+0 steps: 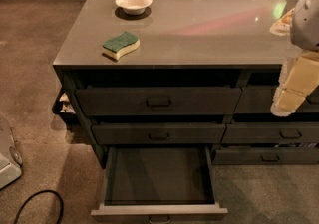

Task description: Place sponge into bottom drawer

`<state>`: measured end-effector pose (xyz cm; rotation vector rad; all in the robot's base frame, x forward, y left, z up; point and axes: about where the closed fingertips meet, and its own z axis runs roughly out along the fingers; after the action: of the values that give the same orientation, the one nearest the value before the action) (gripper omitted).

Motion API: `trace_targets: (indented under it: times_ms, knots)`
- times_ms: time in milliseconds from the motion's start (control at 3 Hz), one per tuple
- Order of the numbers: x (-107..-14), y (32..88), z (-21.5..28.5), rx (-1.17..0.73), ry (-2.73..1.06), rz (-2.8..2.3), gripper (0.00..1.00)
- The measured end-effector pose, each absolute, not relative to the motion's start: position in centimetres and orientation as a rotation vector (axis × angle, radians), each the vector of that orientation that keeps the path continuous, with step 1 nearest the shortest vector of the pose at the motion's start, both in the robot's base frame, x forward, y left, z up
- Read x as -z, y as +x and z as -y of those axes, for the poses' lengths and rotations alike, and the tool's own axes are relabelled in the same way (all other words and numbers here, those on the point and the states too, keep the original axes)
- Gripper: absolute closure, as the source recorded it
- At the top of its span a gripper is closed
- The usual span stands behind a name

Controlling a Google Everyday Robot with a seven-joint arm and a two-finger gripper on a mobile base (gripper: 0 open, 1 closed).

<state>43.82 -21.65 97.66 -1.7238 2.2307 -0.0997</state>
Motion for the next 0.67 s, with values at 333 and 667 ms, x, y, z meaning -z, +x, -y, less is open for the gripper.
trace_targets:
  times_ms: [333,667]
  knots:
    - [-97.9,43.8,21.6,0.101,-1.713,-2.225,0.0]
    - [-99.2,46.2,21.0,-0.002,-1.58,-2.198,0.0]
